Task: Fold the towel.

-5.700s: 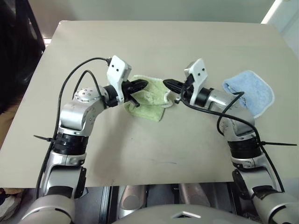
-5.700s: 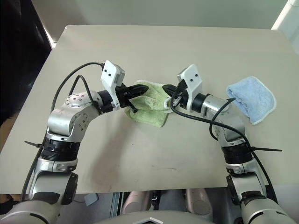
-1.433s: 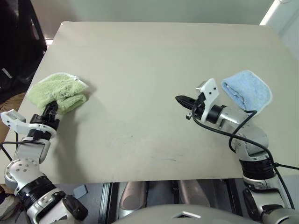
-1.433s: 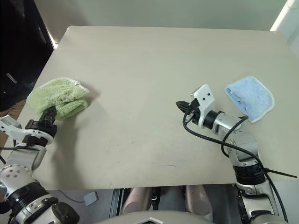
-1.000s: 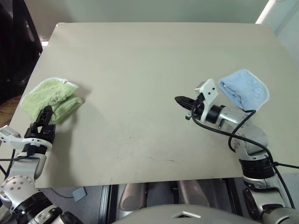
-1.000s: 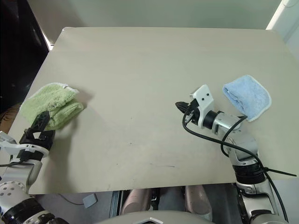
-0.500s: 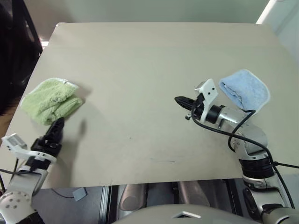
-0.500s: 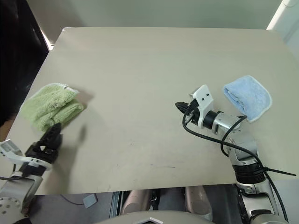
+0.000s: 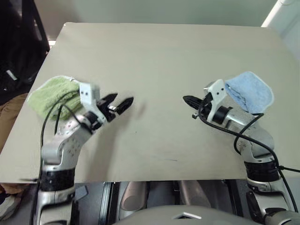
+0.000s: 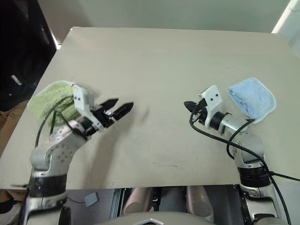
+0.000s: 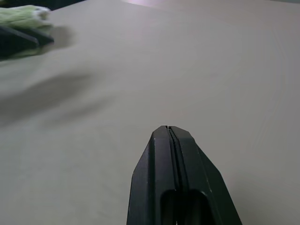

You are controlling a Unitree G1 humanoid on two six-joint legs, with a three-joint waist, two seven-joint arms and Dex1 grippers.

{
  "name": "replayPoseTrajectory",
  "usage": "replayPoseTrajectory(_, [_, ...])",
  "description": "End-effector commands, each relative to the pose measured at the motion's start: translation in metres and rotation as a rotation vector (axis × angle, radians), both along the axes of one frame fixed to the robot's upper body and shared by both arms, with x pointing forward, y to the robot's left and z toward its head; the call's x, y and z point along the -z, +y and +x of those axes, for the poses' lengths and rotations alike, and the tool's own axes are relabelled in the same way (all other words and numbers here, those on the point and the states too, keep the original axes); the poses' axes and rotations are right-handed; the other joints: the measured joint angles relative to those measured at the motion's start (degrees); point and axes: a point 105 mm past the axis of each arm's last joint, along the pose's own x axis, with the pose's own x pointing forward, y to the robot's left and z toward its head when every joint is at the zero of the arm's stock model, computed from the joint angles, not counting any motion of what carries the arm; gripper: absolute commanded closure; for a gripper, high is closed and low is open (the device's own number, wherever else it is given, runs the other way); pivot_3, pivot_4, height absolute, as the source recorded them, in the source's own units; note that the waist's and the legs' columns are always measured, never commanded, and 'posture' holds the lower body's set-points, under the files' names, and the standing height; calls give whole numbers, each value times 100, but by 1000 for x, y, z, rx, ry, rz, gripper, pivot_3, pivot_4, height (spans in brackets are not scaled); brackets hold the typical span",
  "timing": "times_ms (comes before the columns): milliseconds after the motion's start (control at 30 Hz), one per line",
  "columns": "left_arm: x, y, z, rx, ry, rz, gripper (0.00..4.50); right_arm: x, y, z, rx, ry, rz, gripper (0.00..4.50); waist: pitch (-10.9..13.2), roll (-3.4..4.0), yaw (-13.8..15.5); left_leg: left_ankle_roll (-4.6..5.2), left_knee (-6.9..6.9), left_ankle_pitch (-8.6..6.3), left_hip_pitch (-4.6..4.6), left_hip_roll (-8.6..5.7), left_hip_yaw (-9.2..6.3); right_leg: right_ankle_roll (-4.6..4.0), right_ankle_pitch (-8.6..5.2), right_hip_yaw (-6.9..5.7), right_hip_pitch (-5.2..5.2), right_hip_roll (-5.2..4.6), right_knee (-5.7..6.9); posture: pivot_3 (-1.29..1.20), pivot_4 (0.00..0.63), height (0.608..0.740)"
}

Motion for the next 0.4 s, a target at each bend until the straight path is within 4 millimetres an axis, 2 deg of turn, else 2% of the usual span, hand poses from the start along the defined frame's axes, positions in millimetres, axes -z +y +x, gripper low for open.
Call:
replayPoseTrajectory(33, [-4,4,7,32,-67,90,35,-13,-21,-1,84,-63,-11,4500,0,0,-27,-2,-7,-2,-1,1,0,5,-4,-1,-5,1,0,0,150,736])
replayPoseTrajectory(200, [4,11,9,42,-59,105,35,-11,-33,-6,146,-66,-4,4500,0,1,-29,-26,-27,-19,-10,5,-8,-32,-18,-2,-23,5,6,0,150,736])
replayPoseTrajectory(400, [8,5,14,75,-50,126,35,-9,-35,-11,175,-65,3,4500,0,0,-17,-36,-21,-31,-24,3,-7,-6,-31,-2,-29,2,1,0,150,736])
